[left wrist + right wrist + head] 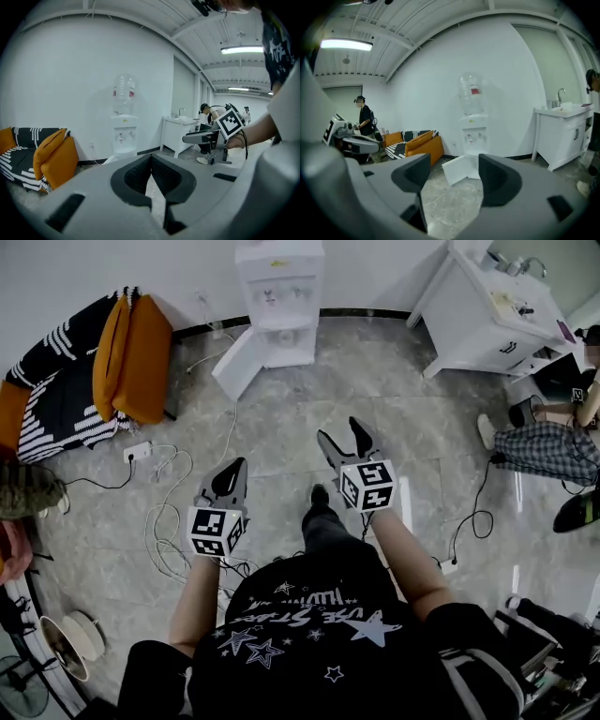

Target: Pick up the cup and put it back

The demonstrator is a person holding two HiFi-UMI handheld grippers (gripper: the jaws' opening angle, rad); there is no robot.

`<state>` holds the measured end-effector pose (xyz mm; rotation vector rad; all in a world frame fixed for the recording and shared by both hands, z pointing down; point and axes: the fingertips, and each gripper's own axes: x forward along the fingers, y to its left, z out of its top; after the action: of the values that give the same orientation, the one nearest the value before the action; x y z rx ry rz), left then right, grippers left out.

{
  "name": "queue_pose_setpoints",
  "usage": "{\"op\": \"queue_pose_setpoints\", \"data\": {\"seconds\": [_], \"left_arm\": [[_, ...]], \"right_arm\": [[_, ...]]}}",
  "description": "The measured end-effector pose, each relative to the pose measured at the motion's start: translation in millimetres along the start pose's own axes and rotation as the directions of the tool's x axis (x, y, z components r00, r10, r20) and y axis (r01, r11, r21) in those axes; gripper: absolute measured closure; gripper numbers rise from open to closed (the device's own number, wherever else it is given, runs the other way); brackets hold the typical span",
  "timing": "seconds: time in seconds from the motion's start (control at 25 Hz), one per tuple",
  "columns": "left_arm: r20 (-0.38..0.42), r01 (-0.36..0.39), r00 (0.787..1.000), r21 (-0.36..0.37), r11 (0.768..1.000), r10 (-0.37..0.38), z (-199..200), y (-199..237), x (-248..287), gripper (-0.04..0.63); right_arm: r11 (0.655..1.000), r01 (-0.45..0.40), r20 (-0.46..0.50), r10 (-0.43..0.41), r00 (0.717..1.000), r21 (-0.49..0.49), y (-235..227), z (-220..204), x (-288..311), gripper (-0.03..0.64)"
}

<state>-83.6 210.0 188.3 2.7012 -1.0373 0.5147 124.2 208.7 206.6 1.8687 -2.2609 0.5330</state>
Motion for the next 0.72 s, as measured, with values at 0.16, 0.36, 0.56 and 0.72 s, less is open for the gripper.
{"op": "queue_pose_setpoints", "data": {"seconds": [0.16,0.36,0.56,0.72], "left_arm": [[-0.008,-0.044,0.999,-0.016,0.999,0.044,25.3,24.1,70.4,0.585],[-0.019,-0.119,0.993,-0.085,0.989,0.118,32.1,52.8,131.7,0.584],[-0.041,-0.173,0.985,-0.145,0.974,0.168,20.3,86.4,171.2,0.585],[-0.075,-0.188,0.981,-0.124,0.974,0.179,-2.5,121.9,204.7,0.584]], "right_arm": [[1.0,-0.007,-0.037,0.007,0.999,-0.003,-54.9,7.0,47.0,0.305],[0.999,-0.034,-0.112,0.032,0.993,-0.017,-101.9,-0.7,92.5,0.307],[1.0,-0.005,-0.183,0.008,0.983,0.016,-133.6,-21.5,140.1,0.322],[0.998,0.041,-0.228,-0.031,0.973,0.04,-148.8,-42.7,189.9,0.328]]}}
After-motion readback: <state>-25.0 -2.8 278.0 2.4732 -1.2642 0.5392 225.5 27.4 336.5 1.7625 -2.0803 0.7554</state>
